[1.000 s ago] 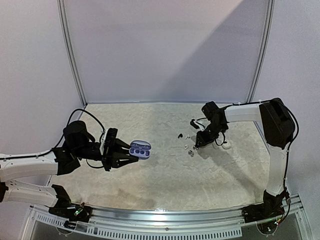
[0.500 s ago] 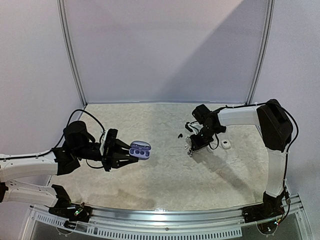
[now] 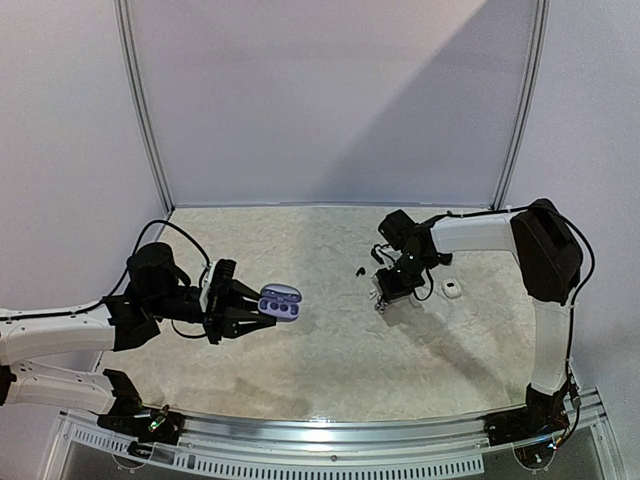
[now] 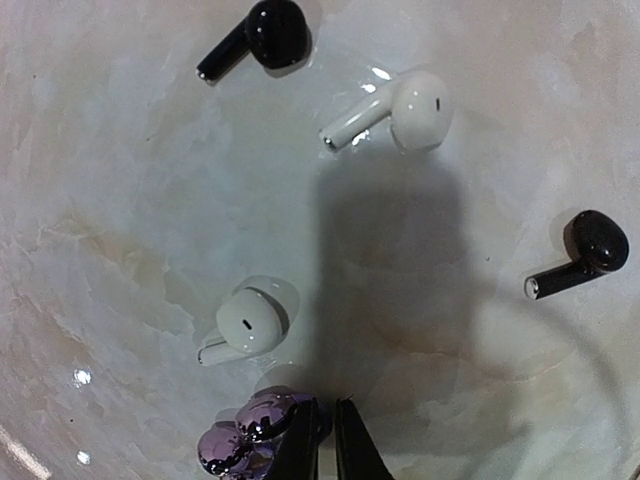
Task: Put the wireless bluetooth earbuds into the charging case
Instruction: Move the left earbud to the center of the board, then pick up the left earbud from the center of the board.
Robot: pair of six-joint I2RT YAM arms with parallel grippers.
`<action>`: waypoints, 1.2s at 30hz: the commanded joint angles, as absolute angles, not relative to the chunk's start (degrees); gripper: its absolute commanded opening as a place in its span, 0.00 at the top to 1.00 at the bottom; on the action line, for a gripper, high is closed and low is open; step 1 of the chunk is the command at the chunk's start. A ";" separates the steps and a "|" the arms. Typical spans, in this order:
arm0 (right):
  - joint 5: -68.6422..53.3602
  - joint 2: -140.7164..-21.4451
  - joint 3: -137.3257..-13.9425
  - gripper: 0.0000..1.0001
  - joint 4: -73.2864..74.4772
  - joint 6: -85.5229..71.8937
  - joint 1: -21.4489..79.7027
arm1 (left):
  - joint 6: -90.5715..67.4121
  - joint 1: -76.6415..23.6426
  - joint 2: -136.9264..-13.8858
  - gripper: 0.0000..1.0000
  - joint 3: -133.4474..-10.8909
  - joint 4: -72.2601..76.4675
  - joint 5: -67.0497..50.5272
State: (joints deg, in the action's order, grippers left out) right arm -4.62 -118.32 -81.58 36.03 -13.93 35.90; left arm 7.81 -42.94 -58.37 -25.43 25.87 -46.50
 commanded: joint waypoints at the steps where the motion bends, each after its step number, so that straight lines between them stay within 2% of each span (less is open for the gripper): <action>1: -3.05 -122.37 -82.27 0.93 39.02 -17.75 37.60 | 8.62 -42.80 -57.31 1.00 -24.61 25.33 -46.70; 4: -1.64 -123.06 -82.94 0.87 40.33 -19.23 37.83 | 8.61 -42.80 -57.31 1.00 -24.51 25.27 -46.70; 7: -0.38 -124.23 -83.78 0.85 41.91 -20.43 38.12 | 8.74 -42.80 -57.27 1.00 -24.55 25.31 -46.65; 16: -1.69 -123.02 -82.88 1.00 40.07 -20.32 38.38 | 9.02 -42.80 -57.17 1.00 -24.61 24.79 -46.55; 22: -0.37 -118.26 -83.45 1.00 39.91 -19.99 38.44 | 9.25 -42.80 -57.31 1.00 -24.52 24.96 -46.55; 29: 9.57 -111.03 -83.40 1.00 39.04 -20.24 40.71 | 9.19 -42.89 -57.63 1.00 -24.06 26.19 -43.89; 36: 20.01 -103.65 -83.24 1.00 36.32 -17.92 46.05 | 4.58 -42.89 -57.96 1.00 -24.04 29.71 -35.81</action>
State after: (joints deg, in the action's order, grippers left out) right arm 11.57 -108.25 -83.29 38.48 -19.62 42.89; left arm 7.84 -42.94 -57.98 -25.19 26.48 -41.45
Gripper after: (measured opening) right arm 0.007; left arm 0.252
